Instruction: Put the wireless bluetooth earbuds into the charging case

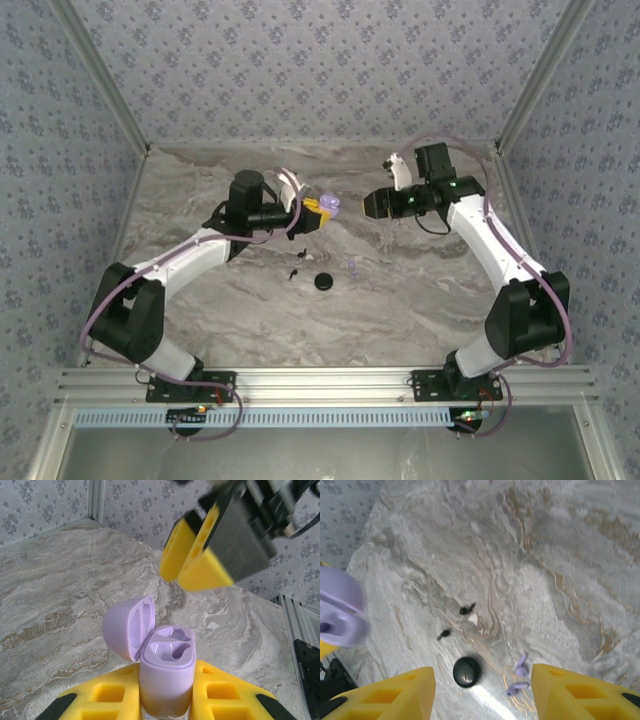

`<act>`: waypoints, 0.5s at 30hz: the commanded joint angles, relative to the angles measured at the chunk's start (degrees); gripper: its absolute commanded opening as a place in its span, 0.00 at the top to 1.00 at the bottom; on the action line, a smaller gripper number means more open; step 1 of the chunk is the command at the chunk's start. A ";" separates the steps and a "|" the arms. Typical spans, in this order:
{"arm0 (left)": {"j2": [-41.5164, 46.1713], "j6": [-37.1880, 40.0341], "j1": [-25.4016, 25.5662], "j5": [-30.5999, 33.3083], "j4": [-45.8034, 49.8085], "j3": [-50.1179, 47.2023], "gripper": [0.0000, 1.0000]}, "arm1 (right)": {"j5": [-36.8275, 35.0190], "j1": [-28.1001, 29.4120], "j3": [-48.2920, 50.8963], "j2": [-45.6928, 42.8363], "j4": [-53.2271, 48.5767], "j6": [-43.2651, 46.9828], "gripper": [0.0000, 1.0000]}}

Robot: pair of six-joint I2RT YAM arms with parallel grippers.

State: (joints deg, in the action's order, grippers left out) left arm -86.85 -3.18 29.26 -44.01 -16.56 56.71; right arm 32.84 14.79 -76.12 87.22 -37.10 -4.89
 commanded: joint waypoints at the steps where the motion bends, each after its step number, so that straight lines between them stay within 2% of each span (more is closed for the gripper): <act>1: 3.54 -0.99 0.25 0.79 -2.87 -1.76 0.79 | -1.05 0.83 2.84 0.90 -2.05 0.76 0.47; 10: 8.03 -1.27 2.02 4.25 -2.20 -6.42 0.79 | -2.27 5.70 7.30 8.04 0.50 -0.64 0.59; 15: 9.65 -1.99 2.60 5.79 -2.42 -8.08 0.79 | -4.74 8.43 7.30 11.90 1.52 -1.27 0.60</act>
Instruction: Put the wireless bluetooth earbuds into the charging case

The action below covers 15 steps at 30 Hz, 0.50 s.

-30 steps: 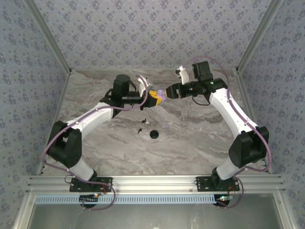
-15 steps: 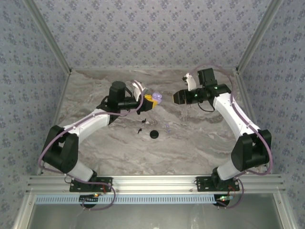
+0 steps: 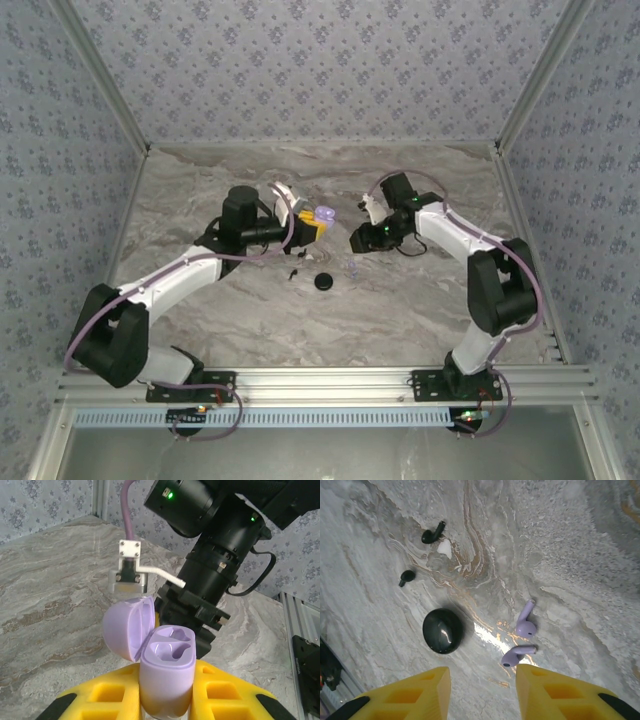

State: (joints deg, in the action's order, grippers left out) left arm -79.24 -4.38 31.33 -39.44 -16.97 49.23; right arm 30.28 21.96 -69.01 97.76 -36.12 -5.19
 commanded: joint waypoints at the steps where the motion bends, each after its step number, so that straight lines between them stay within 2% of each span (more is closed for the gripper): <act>1: 2.39 -0.76 0.53 1.51 -1.97 -0.91 0.79 | -2.96 1.71 0.19 2.13 0.56 -1.04 0.60; 15: 4.89 1.03 0.53 3.14 0.63 -2.09 0.79 | -8.59 4.26 0.14 7.70 2.47 -2.37 0.61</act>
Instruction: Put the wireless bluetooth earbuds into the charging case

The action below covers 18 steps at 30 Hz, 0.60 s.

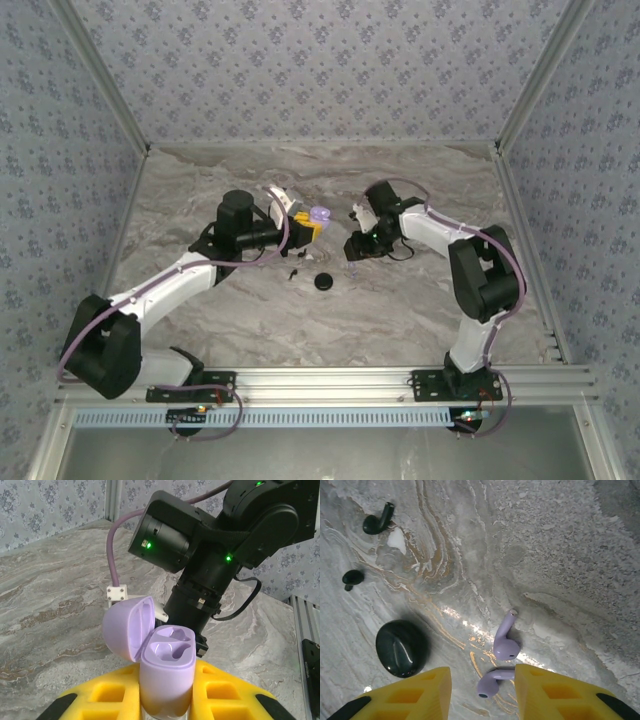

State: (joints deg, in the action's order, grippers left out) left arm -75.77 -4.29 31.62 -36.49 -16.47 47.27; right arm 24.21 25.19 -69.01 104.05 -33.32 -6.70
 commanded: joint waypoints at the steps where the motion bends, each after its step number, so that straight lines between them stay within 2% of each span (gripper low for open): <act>1: 1.46 0.88 0.25 0.19 0.26 -0.09 0.79 | -3.07 1.26 0.06 1.82 -0.43 -0.76 0.61; 18: 1.32 1.52 0.22 0.40 0.76 0.27 0.79 | -8.76 4.10 -3.25 6.27 -3.55 0.01 0.64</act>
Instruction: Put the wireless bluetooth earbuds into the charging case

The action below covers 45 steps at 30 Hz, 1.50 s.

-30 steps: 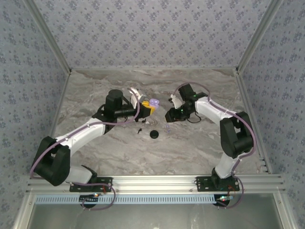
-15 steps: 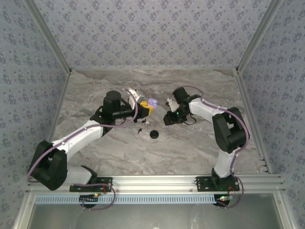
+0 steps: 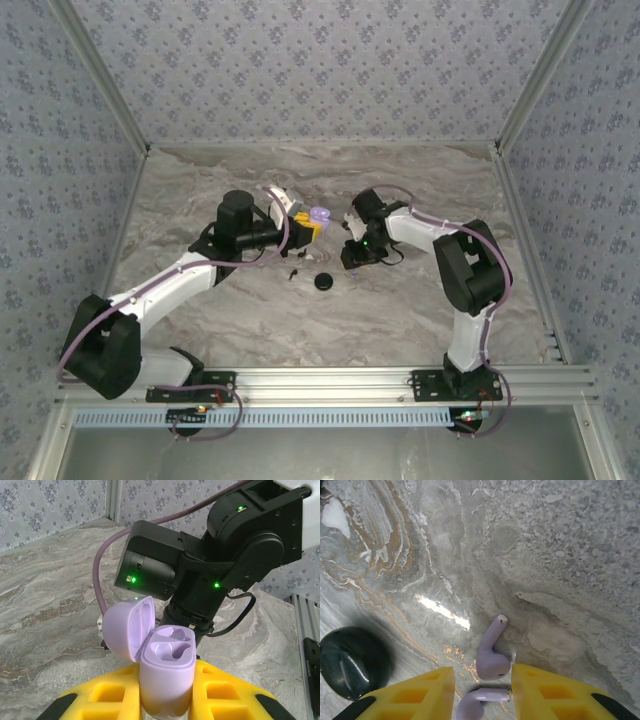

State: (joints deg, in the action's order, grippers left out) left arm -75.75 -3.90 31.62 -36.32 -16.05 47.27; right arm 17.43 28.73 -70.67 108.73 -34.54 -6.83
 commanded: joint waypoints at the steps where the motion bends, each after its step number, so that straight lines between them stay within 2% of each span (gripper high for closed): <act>1: 1.30 1.16 0.26 0.21 0.33 0.14 0.79 | -2.24 0.75 -1.90 1.89 -2.48 0.23 0.64; 14: 1.48 1.59 0.22 0.54 0.85 0.18 0.79 | -8.72 0.95 -3.13 3.30 -3.03 -1.55 0.74; 19: 1.66 1.51 0.28 0.68 0.89 0.02 0.79 | -11.65 -0.67 -4.72 3.15 -3.95 -2.13 0.76; 26: 1.66 1.47 0.29 0.85 0.86 0.01 0.79 | -12.29 -3.67 -7.42 4.18 -5.45 -1.89 0.76; 33: 1.32 1.33 0.20 0.88 0.63 0.18 0.79 | -11.48 -4.56 -9.18 6.14 -6.69 -1.17 0.75; 45: 1.36 1.10 0.23 0.72 0.84 0.69 0.79 | -8.89 -5.53 -9.92 2.85 -6.07 -1.96 0.60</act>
State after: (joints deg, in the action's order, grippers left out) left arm -75.75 -3.49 31.62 -35.42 -14.96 47.27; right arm 7.35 24.01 -78.98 113.91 -39.09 -8.16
